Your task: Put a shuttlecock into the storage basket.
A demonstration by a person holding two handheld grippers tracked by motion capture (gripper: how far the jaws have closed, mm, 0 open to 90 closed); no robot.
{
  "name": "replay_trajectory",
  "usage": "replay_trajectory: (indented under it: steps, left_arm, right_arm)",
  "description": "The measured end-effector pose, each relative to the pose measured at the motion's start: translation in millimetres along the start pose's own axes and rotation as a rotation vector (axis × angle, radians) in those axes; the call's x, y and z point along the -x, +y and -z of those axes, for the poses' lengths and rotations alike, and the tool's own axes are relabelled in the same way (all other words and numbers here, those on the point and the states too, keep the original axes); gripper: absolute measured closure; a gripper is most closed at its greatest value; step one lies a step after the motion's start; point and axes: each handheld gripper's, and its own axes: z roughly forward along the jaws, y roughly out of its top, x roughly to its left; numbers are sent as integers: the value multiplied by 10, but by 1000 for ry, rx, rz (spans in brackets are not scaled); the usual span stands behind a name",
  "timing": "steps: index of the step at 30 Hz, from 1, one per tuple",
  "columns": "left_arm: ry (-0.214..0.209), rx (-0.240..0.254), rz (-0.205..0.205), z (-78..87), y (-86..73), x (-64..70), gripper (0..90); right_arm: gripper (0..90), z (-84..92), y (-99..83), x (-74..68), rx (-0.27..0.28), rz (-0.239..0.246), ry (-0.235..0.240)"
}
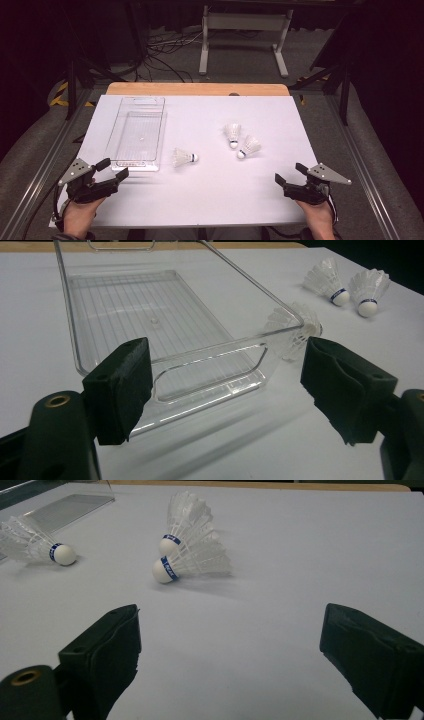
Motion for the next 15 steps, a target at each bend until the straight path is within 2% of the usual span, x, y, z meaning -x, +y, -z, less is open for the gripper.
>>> replay_trajectory:
  steps: [7,15]
  left_arm:
    - [-21,-10,-7,4,-2,10,225]
    - [-11,-14,5,14,1,25,185]
  right_arm:
    - [100,-11,-1,-9,-11,-1,7]
    - [100,-11,-6,-1,-14,-8,9]
